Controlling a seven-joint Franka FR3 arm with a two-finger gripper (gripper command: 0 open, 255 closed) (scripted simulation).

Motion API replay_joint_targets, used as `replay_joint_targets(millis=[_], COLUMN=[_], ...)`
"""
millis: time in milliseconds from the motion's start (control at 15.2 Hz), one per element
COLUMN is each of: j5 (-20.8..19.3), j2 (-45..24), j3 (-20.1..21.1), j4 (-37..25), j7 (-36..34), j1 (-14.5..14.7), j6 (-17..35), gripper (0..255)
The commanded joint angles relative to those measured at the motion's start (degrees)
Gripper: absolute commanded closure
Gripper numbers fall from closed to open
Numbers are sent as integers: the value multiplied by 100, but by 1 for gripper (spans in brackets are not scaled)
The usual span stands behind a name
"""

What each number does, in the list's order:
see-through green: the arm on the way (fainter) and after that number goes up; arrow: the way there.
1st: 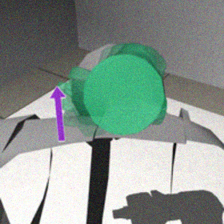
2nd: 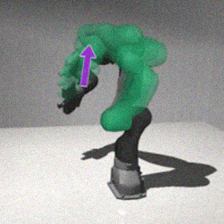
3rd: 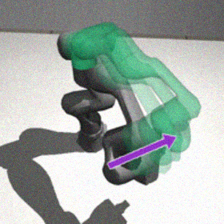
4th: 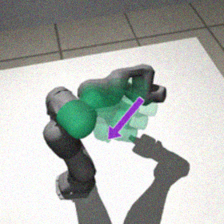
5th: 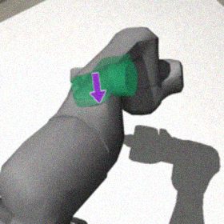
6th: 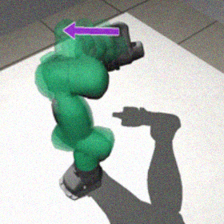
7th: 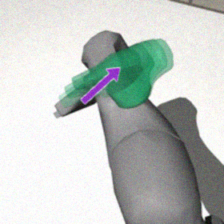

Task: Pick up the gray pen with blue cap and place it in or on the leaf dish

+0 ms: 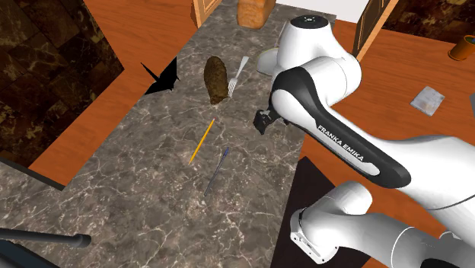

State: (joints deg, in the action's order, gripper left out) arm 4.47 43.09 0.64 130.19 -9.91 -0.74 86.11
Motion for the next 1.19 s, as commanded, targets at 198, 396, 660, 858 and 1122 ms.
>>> replay_joint_targets(millis=[198,396,660,858,1122], j5=[292,610,1014,1266,1472], j2=[120,94,-157,-498,-1148], j3=[549,1111,1866,2444,3259], j4=[-78,-281,-731,-1190,-1946], j7=[-1126,-2257,-3787,-4953,-6554], j1=[-132,-288,-546,-793,-1200], j6=[-245,-459,-683,-802,-896], gripper=[0,0,0,0,0])
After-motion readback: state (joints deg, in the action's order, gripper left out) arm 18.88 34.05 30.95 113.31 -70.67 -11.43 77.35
